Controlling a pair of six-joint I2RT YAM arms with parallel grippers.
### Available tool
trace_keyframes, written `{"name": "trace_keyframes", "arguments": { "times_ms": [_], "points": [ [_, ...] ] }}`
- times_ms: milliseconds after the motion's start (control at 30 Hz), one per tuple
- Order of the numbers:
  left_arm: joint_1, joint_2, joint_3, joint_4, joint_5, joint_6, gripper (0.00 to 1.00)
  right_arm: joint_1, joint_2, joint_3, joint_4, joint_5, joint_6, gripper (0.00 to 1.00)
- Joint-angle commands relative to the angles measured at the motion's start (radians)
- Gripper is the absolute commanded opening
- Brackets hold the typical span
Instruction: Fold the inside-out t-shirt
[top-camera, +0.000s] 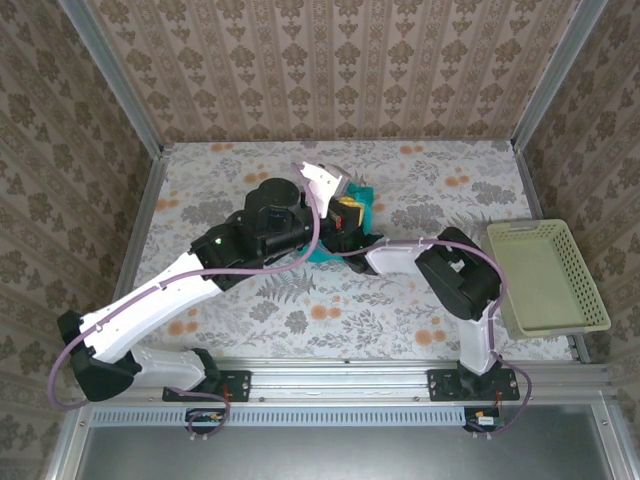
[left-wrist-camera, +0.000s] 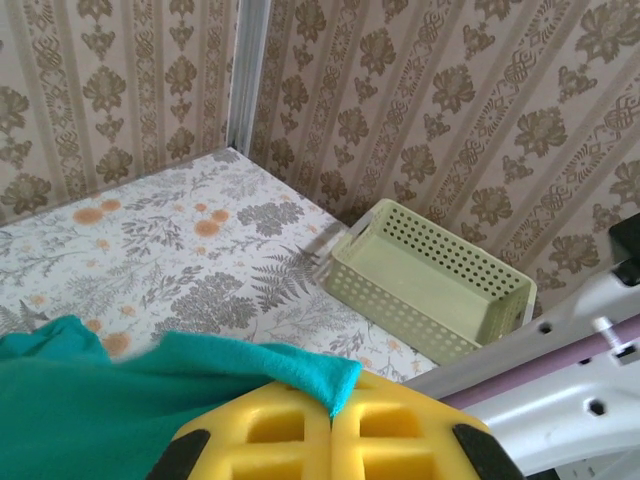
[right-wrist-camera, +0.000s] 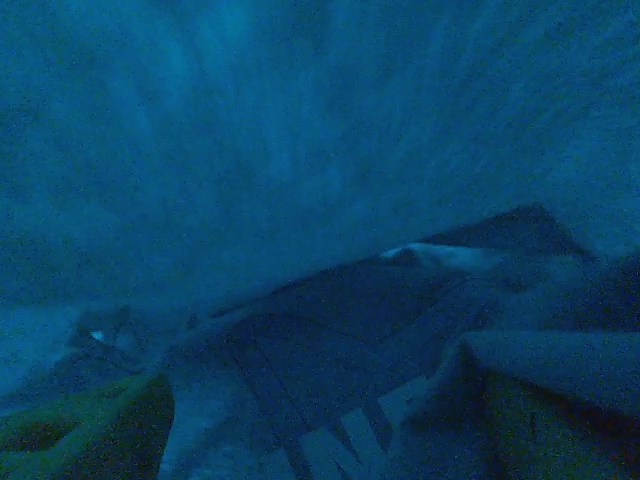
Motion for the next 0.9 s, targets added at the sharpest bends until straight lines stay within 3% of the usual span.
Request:
{"name": "trace_keyframes", "arguments": {
  "times_ms": [0,133,167,267,400,567,733,867],
  "points": [
    [-0.012,-0.027,0.046,0.024,-0.041,0.023,0.00,-0.029,0.050,0.090,-0.208,-0.035,0.075,0.85],
    [-0.012,-0.047,0.034,0.030,-0.087,0.028,0.00,-0.057,0.089,0.170,-0.320,-0.055,0.128,0.89],
    [-0.013,-0.053,0.030,0.031,-0.093,0.028,0.00,-0.060,0.101,0.194,-0.355,-0.039,0.135,1.00],
    [-0.012,-0.077,0.022,0.037,-0.103,0.028,0.00,-0.073,0.133,0.277,-0.484,0.007,0.158,1.00],
    [-0.012,-0.133,0.011,0.037,-0.143,0.048,0.00,-0.095,0.141,0.305,-0.529,-0.011,0.152,1.00],
    [-0.004,-0.175,0.034,-0.021,-0.256,0.095,0.00,-0.056,0.038,0.156,-0.318,-0.148,-0.059,1.00],
    [0.026,-0.175,0.027,-0.050,-0.269,0.087,0.00,-0.055,-0.099,-0.044,-0.081,-0.125,-0.090,1.00],
    [0.026,-0.168,0.015,-0.017,-0.204,0.071,0.00,-0.081,-0.077,0.016,-0.172,-0.057,-0.018,1.00]
  ]
}}
